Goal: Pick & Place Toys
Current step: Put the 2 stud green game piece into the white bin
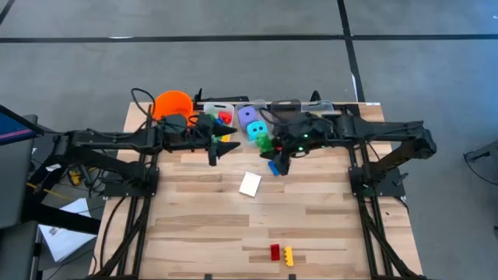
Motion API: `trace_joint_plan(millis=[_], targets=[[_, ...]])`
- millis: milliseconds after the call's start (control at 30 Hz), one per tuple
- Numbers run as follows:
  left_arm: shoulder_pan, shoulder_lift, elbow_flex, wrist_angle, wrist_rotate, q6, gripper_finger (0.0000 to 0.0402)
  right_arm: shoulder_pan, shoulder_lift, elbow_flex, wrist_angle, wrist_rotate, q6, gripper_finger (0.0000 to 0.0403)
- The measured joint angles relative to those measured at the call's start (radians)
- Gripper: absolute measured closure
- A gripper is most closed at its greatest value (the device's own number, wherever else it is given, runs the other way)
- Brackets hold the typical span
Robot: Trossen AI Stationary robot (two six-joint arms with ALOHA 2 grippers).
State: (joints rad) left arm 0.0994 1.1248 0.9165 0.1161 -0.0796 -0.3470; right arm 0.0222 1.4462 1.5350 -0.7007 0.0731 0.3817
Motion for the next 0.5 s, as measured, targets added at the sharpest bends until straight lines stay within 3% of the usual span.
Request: trace_joint_plan(millis=[300, 500], targets=[[-0.003, 0.1, 0.001, 0.241, 0.036, -0.002, 0.0116, 0.008, 0.096, 0.078, -0.014, -0.037, -0.023, 0.024], [-0.003, 0.102, 0.001, 0.241, 0.036, -0.035, 0.0116, 0.011, 0.098, 0.092, 0.005, -0.04, -0.026, 0.024]])
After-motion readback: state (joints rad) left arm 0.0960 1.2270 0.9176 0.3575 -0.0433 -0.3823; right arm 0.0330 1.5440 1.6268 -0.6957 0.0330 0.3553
